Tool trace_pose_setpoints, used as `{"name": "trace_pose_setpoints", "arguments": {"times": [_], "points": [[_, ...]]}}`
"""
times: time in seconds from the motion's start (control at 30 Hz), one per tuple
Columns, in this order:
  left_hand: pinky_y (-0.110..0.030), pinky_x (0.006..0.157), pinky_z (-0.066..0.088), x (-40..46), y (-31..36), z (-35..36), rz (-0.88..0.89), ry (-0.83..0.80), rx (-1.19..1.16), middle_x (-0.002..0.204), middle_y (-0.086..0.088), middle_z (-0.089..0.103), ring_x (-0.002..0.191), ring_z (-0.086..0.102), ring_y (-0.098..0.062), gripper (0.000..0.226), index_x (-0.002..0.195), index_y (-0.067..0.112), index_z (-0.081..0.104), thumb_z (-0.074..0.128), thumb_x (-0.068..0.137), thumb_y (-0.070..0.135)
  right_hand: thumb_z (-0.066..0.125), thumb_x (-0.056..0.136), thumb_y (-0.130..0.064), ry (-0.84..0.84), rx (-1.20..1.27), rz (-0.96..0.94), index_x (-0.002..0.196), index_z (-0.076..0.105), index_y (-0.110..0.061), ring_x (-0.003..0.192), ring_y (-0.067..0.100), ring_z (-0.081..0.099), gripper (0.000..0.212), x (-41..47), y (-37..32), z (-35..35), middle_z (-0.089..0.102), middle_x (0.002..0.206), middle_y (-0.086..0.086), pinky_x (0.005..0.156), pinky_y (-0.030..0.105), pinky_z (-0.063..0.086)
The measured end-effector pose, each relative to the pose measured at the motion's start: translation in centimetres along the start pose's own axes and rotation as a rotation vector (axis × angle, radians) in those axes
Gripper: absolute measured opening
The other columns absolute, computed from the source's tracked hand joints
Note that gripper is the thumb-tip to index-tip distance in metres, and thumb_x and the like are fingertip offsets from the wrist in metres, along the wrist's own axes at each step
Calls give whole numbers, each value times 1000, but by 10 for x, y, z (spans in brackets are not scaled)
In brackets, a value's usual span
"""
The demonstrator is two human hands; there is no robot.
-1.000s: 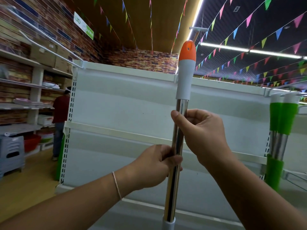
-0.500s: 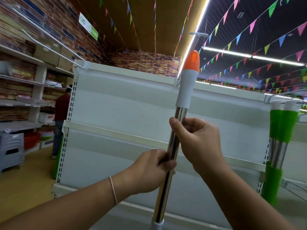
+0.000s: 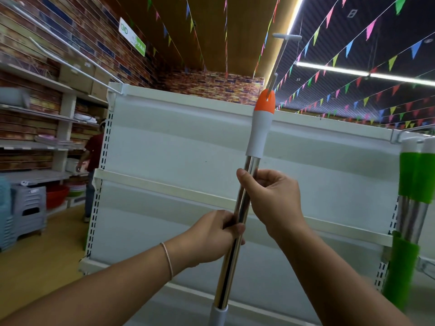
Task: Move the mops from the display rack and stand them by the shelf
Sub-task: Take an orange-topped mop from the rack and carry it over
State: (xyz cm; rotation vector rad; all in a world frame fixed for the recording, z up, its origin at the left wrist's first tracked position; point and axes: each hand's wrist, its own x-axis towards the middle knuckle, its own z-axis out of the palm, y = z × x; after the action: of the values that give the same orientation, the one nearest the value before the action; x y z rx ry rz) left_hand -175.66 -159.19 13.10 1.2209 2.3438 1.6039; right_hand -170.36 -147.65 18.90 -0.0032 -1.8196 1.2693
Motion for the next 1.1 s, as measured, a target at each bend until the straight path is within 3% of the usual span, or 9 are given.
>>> {"name": "trace_pose_setpoints", "arguments": {"times": [0.2, 0.47, 0.7, 0.87, 1.1], "points": [[-37, 81, 53, 30, -13, 12, -22, 95, -31, 88, -8, 71, 82, 67, -18, 22, 90, 16, 60, 47, 99, 31, 81, 77, -41, -14, -43, 65, 77, 73, -17, 43, 2, 54, 25, 36, 25, 6, 65, 55, -7, 50, 23, 43], [-45, 84, 55, 67, -38, 33, -61, 215, -75, 84, -3, 71, 82, 69, -20, 26, 90, 21, 60, 45, 99, 41, 82, 74, -41, -54, -109, 115, 67, 72, -19, 44, 4, 59, 25, 72, 51, 9, 66, 50, -8, 53, 25, 48], [-38, 74, 56, 87, -48, 46, -125, 296, -186, 79, -3, 69, 75, 68, -21, 33, 89, 19, 62, 45, 98, 45, 81, 75, -42, -78, -135, 147, 63, 69, -19, 41, 3, 58, 29, 91, 66, 11, 62, 45, -9, 52, 25, 48], [-40, 79, 56, 93, -52, 50, -138, 323, -215, 82, -6, 70, 75, 68, -21, 37, 91, 15, 64, 45, 98, 46, 80, 76, -42, -92, -149, 146, 63, 69, -18, 40, 2, 58, 30, 98, 73, 12, 63, 46, -8, 51, 24, 48], [-33, 74, 56, 91, -50, 48, -186, 303, -239, 87, -6, 72, 77, 69, -20, 39, 94, 15, 64, 47, 96, 50, 78, 78, -45, -80, -172, 126, 73, 71, -12, 54, 10, 63, 34, 94, 77, 13, 71, 64, 2, 56, 25, 53]]}}
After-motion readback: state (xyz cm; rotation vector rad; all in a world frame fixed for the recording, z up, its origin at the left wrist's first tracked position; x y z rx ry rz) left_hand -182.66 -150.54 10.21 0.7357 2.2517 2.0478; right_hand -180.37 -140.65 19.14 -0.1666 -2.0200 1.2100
